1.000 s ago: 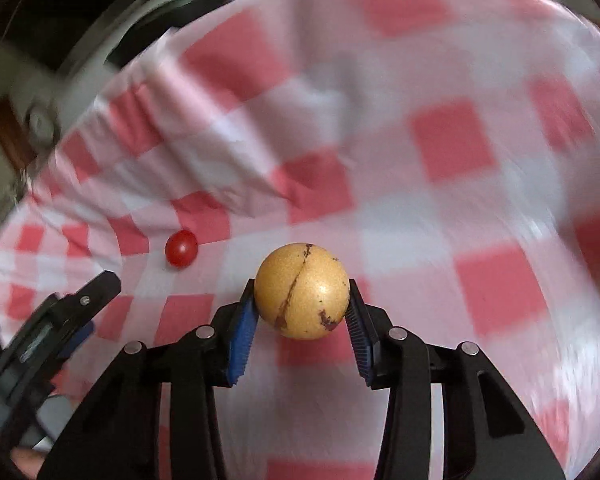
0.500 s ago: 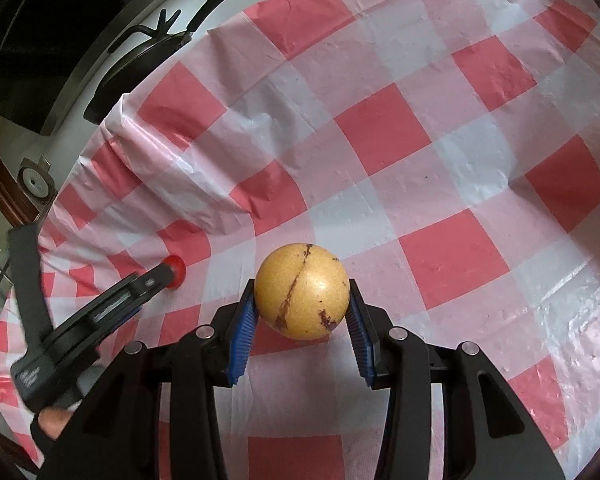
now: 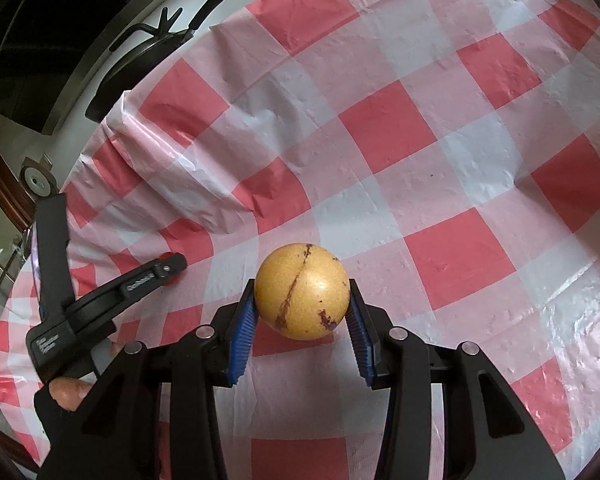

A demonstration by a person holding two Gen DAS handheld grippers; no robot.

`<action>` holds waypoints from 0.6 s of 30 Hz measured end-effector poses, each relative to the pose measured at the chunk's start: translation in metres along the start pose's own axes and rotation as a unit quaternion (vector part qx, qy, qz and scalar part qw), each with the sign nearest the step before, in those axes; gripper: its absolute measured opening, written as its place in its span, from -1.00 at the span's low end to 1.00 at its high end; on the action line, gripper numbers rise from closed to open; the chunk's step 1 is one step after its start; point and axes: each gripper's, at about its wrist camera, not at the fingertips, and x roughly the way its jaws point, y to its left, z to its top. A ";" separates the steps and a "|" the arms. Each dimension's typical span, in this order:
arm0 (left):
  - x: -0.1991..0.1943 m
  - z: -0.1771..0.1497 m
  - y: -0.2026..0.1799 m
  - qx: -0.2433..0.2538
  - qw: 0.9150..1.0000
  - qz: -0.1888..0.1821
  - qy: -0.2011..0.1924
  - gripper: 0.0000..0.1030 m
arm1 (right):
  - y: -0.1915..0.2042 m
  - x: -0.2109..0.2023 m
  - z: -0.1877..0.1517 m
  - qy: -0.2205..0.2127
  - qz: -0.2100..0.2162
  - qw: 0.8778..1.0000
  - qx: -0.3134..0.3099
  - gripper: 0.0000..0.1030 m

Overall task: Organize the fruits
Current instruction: 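Grasp the red tomato with the left tool while the right tool holds the pepino, then carry the tomato and pepino in both tools over the white box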

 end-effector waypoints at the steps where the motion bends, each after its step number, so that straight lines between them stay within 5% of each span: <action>1: -0.005 -0.001 -0.001 0.003 1.000 0.002 -0.010 -0.39 | 0.000 0.000 0.000 0.001 0.002 1.000 0.001 -0.17; 6: -0.027 -0.014 -0.003 0.008 0.999 0.003 -0.041 -0.39 | -0.003 -0.002 0.001 -0.003 0.011 1.000 0.004 -0.17; 18: -0.078 -0.068 0.024 -0.029 0.998 0.004 -0.047 -0.39 | -0.001 -0.001 0.000 -0.002 0.018 1.000 0.006 -0.18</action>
